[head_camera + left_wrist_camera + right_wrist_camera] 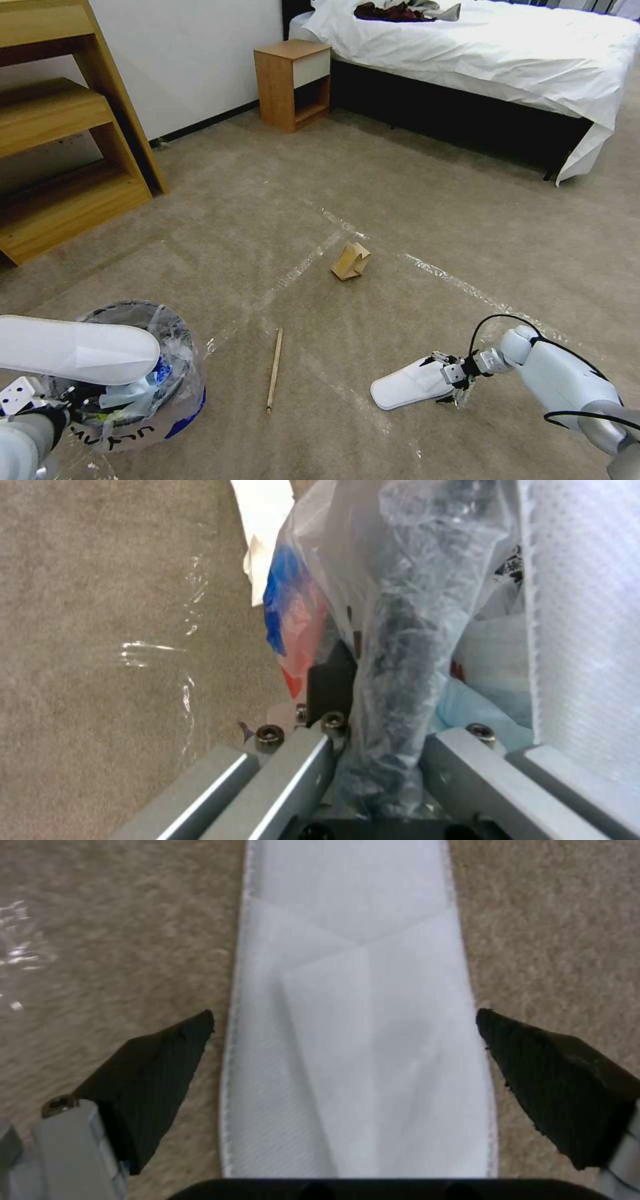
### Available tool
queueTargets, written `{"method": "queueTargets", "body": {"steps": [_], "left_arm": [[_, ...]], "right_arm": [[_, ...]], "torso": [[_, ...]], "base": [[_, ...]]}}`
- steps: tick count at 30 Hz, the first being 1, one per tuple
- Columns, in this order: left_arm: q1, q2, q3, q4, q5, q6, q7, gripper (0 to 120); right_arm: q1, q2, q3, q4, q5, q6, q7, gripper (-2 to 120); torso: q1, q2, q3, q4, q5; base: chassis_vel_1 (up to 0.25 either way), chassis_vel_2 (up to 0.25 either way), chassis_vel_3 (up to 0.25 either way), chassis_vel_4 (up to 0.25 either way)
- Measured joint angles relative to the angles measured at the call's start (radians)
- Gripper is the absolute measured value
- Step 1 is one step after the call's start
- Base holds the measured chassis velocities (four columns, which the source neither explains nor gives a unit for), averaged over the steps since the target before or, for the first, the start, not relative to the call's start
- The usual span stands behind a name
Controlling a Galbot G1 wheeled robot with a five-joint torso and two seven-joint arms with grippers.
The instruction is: Pick up the trash bin and place the garbage on the floor into it.
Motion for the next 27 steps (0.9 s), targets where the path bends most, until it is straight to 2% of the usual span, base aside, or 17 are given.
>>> {"method": "queueTargets", "body": {"steps": [19,22,23,26,27], "left_arm": [[-0.008,0.011,-0.006,0.012,-0.001,-0.003,0.004,0],[-0.010,0.013,-0.006,0.012,0.000,-0.005,0.005,0],[-0.010,0.013,-0.006,0.012,0.000,-0.005,0.005,0],[-0.008,0.015,-0.006,0.009,0.001,-0.006,0.005,0],[-0.008,0.015,-0.006,0.009,0.001,-0.006,0.005,0]], "right_arm": [[0.044,0.052,-0.038,-0.071,-0.005,0.000,0.034,98],[0.032,0.040,-0.035,-0.063,0.008,0.001,0.029,85],[0.032,0.040,-0.035,-0.063,0.008,0.001,0.029,85],[0.023,0.030,-0.034,-0.053,0.018,0.001,0.024,70],[0.023,0.030,-0.034,-0.053,0.018,0.001,0.024,70]], "torso": [[0.000,0.000,0.000,0.0000,-0.0001],[0.000,0.000,0.000,-0.0004,-0.0009],[0.000,0.000,0.000,-0.0004,-0.0009],[0.000,0.000,0.000,-0.0006,-0.0007],[0.000,0.000,0.000,-0.0006,-0.0007]], "base": [[0.000,0.000,0.000,0.000],[0.000,0.000,0.000,0.000],[0.000,0.000,0.000,0.000],[0.000,0.000,0.000,0.000],[0.000,0.000,0.000,0.000]]}}
